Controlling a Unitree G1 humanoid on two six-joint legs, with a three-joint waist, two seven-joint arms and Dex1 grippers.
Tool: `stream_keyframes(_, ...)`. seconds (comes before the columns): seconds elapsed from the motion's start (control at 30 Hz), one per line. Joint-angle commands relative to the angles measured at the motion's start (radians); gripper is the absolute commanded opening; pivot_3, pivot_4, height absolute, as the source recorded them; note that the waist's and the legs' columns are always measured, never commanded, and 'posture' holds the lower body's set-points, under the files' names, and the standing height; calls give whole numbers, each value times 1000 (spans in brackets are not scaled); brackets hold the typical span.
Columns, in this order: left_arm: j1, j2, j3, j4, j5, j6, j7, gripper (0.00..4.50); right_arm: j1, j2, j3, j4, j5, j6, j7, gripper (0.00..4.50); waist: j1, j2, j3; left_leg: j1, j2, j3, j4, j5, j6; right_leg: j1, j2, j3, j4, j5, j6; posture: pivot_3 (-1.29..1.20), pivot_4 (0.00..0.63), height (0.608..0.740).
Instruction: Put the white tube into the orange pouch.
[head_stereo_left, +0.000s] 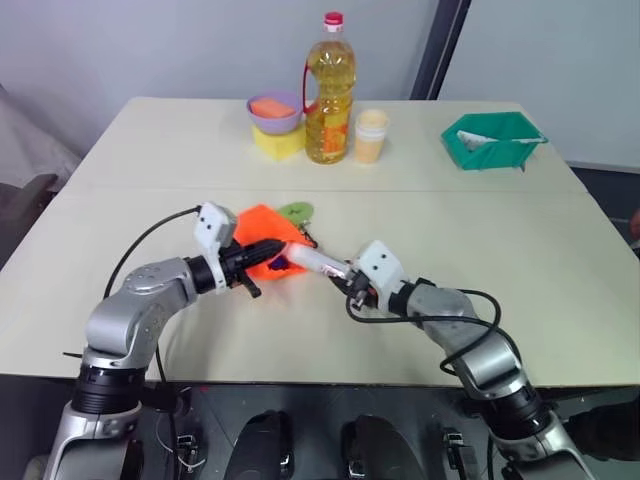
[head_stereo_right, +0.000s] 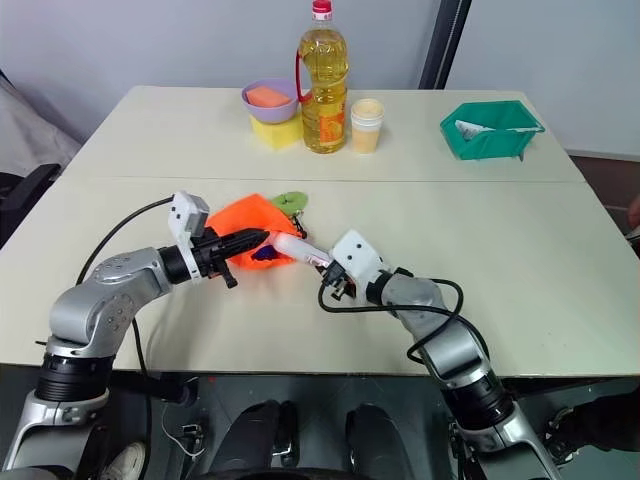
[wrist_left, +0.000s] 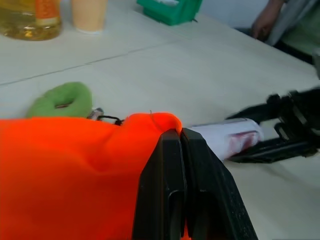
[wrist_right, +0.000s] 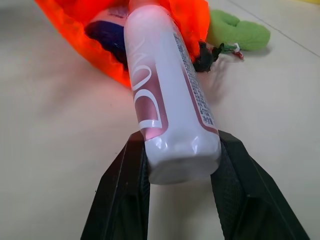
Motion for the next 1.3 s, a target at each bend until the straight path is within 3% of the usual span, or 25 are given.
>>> stream_keyframes(0.03, 13, 9, -43, -76, 12, -18, -14, 0, -66, 46, 44, -2, -19, 24, -11, 1269, 0, 0, 0, 0, 0, 0, 0, 0, 0, 0, 0, 0, 0, 0, 0, 0, 150, 737)
stream_keyframes(0.27, 31, 14, -66, -95, 20, -17, -14, 0, -174, 156, 87, 151, -56, 37, -54, 1269, -1, 0, 0, 0, 0, 0, 0, 0, 0, 0, 0, 0, 0, 0, 0, 0, 150, 737)
stream_keyframes(0.57, 53, 22, -56, -100, 25, -21, -11, 0, -232, 281, 51, 308, -46, -7, -89, 1269, -4, 0, 0, 0, 0, 0, -1, 0, 0, -1, 0, 0, 0, 0, 0, 0, 150, 737)
stream_keyframes(0.8, 94, 63, -15, -66, 46, -50, -16, 0, -140, 181, 26, 141, -6, 19, 4, 4476, -2, 0, 0, 0, 0, 0, -1, 0, 0, -1, 0, 0, 0, 0, 0, 0, 150, 737)
stream_keyframes(1.1, 169, 103, -13, 26, 82, -120, -63, 0, -29, -68, -70, -56, 88, 21, 169, 4476, -5, 0, 0, 0, 0, 0, -2, -1, 0, -2, -2, 0, -1, 0, -1, 0, 150, 737)
stream_keyframes(1.2, 180, 98, -5, 24, 60, -112, -83, 881, -64, -45, -116, 1, 98, 50, 124, 4500, -6, 0, 0, 0, 0, 0, -3, -1, 0, -2, -2, 0, -1, 0, -2, 0, 150, 737)
stream_keyframes(1.3, 189, 104, -1, 5, 63, -123, -93, 2322, -121, 30, -183, 82, 130, 107, 55, 4500, -5, 0, 0, 0, 0, 0, -3, 0, -1, -3, -2, 0, -1, 0, -3, 0, 150, 737)
